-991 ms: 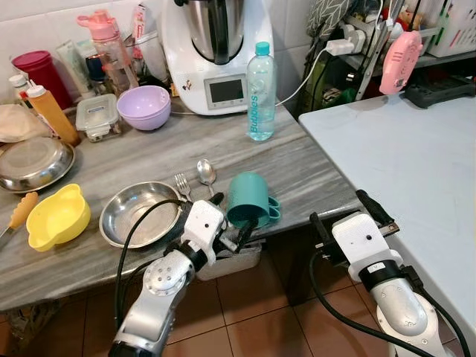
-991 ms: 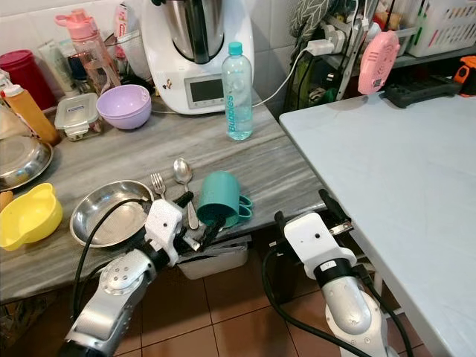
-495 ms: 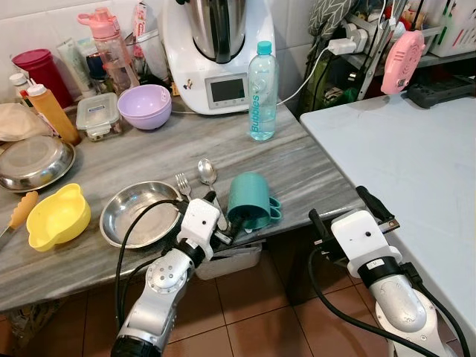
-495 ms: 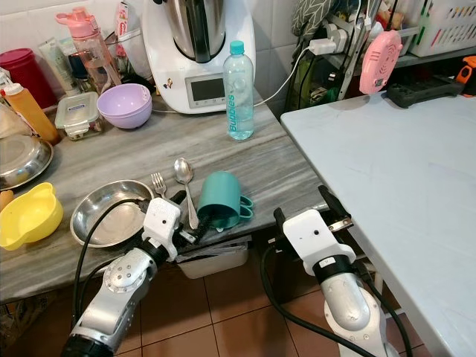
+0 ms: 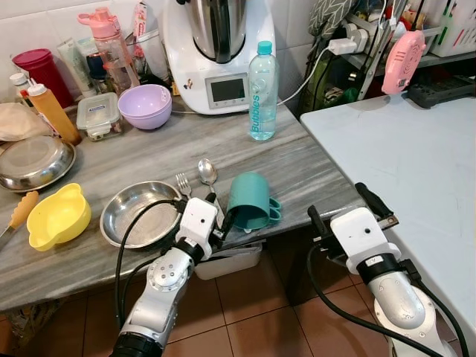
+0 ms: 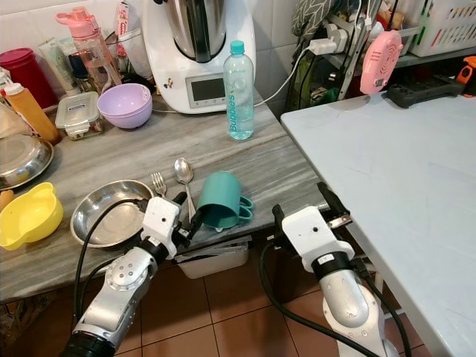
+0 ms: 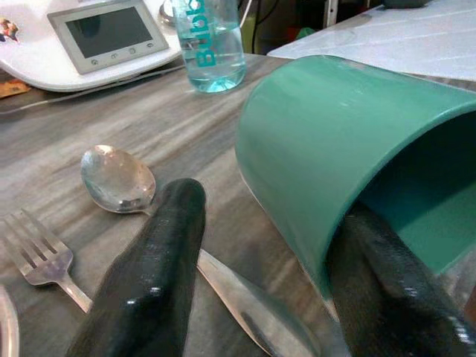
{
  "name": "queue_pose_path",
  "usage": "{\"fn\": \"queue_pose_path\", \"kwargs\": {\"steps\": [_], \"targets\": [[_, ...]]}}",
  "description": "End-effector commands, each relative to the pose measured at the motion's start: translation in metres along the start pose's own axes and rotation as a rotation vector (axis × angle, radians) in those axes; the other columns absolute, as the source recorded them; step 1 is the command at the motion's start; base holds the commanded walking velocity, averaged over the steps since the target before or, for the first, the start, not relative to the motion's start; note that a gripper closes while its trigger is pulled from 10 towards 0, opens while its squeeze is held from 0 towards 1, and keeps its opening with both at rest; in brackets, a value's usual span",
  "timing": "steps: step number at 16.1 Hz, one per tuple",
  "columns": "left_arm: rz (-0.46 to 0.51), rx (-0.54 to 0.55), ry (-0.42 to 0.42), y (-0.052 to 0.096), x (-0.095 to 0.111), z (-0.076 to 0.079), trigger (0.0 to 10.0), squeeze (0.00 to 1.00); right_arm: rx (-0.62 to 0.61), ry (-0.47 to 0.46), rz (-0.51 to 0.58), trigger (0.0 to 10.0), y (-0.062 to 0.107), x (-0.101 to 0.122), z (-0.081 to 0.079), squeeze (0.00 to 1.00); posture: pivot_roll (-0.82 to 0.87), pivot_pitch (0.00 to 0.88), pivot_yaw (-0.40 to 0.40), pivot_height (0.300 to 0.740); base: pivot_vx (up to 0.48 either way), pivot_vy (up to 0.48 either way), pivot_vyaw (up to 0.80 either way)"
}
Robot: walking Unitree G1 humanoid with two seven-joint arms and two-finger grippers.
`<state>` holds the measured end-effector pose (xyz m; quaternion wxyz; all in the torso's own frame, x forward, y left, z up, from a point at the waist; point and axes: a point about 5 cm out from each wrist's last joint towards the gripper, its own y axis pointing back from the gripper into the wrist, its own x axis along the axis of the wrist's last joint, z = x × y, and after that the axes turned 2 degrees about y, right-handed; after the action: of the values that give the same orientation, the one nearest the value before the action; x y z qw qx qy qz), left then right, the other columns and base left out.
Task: Setting the table
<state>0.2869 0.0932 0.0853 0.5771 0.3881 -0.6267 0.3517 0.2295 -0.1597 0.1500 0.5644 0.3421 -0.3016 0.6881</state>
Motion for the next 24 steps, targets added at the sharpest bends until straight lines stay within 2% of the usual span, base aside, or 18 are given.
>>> {"fn": "queue_pose_path", "kwargs": {"steps": [1,15,19,21,23,24], "targets": [[-0.01,0.012,-0.009,-0.001,0.0,-0.004,0.0,0.0,-0.01,-0.004,0.004,10.0,-0.001,0.002,0.002,0.0,-0.2,0.05,0.088,0.74,0.0,0.0,0.0],[-0.018,-0.021,0.021,-0.007,0.012,0.0,0.0,0.0,-0.011,-0.002,0.005,10.0,-0.007,0.0,0.0,0.0,-0.19,0.046,0.095,0.74,0.0,0.0,0.0],[-0.022,-0.033,0.057,-0.01,0.017,0.003,0.0,0.0,-0.014,-0.002,0.004,10.0,-0.009,-0.002,0.0,0.0,-0.18,0.044,0.097,0.74,0.0,0.0,0.0],[-0.062,-0.036,0.068,-0.012,0.018,0.004,0.0,0.0,-0.012,0.002,0.004,10.0,-0.01,-0.002,0.0,0.0,-0.18,0.038,0.101,0.74,0.0,0.0,0.0],[-0.049,-0.047,0.065,-0.017,0.029,0.008,0.0,0.0,-0.002,0.035,-0.003,10.0,-0.01,-0.006,0.001,0.0,-0.17,0.035,0.101,0.74,0.0,0.0,0.0],[-0.066,-0.052,0.048,-0.021,0.035,0.01,0.0,0.0,0.019,0.121,-0.012,10.0,-0.01,-0.01,0.003,0.0,-0.17,0.03,0.103,0.74,0.0,0.0,0.0]]}}
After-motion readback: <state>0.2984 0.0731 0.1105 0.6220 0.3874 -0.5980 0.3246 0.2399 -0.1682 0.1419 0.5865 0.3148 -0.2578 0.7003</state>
